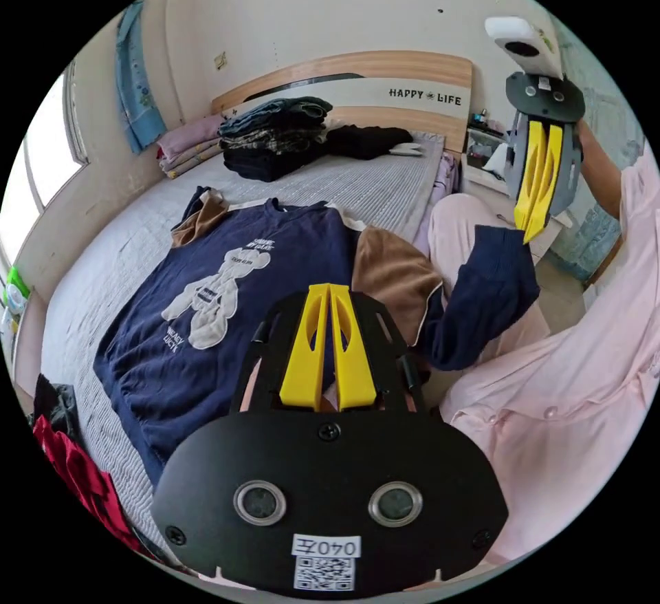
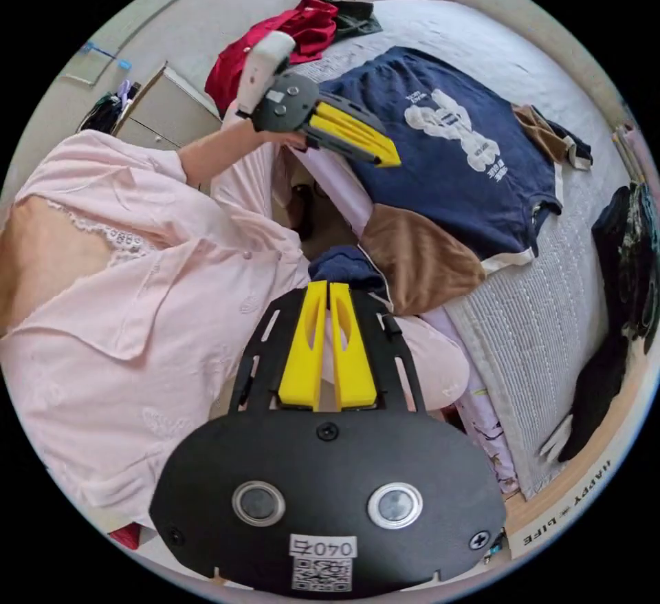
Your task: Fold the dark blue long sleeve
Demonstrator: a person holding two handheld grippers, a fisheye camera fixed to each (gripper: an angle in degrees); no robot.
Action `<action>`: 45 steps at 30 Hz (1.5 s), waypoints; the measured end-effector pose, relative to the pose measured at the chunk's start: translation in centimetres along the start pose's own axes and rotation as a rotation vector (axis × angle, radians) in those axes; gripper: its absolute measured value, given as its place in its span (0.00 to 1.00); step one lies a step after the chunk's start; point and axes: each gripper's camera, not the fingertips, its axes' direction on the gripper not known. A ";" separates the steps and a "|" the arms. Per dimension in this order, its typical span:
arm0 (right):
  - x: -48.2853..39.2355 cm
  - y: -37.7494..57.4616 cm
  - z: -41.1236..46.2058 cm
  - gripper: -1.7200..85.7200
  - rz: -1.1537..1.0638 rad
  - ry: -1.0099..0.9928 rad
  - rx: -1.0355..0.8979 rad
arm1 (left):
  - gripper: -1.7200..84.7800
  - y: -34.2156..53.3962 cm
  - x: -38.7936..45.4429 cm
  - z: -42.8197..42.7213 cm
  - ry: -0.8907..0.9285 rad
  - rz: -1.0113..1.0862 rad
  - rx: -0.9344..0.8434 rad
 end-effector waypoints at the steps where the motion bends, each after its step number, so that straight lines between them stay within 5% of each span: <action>1: -1.0 0.7 -2.8 0.01 -0.020 0.041 0.050 | 0.01 -0.3 0.0 0.5 0.032 0.010 0.005; 8: -5.0 4.9 -17.0 0.01 -0.072 0.344 0.385 | 0.01 -1.5 -1.4 5.8 0.278 0.043 -0.053; 14: -1.5 0.8 -19.2 0.01 -0.090 0.495 0.362 | 0.01 -1.5 -6.7 4.7 0.341 -0.039 0.006; 22: 15.0 -17.4 -17.0 0.02 -0.006 0.521 0.215 | 0.01 1.2 -19.9 6.5 0.455 -0.589 0.014; 24: 21.2 -21.3 -13.8 0.06 0.129 0.474 0.138 | 0.01 2.4 -23.4 8.9 0.433 -0.764 -0.089; 26: 27.9 -23.5 -8.5 0.20 0.256 0.337 -0.060 | 0.01 3.0 -24.8 10.2 0.383 -0.840 -0.169; 38: 31.9 -3.7 -1.6 0.18 0.317 -0.136 -0.002 | 0.08 4.3 -26.1 7.5 0.612 -0.796 0.052; 45: 34.9 -0.7 0.2 0.14 0.378 -0.251 0.072 | 0.02 0.1 -23.8 10.3 0.425 -0.698 -0.167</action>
